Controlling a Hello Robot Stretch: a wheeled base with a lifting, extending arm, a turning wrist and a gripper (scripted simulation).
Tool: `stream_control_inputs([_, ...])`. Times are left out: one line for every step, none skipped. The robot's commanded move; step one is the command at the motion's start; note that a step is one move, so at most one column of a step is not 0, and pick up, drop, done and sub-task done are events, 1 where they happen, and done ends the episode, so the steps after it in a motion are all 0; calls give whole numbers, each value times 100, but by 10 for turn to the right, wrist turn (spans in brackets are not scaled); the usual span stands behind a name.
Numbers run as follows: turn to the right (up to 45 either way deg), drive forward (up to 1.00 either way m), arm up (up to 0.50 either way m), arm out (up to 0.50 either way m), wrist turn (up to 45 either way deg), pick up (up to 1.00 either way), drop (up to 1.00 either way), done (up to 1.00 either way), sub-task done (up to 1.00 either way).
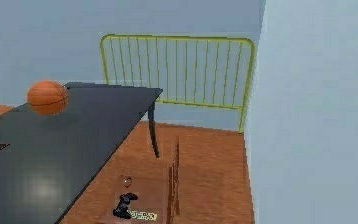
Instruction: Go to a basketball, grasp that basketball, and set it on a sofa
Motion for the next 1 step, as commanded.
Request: stream_control_inputs([90, 0, 0, 0, 0, 0, 0, 0, 0])
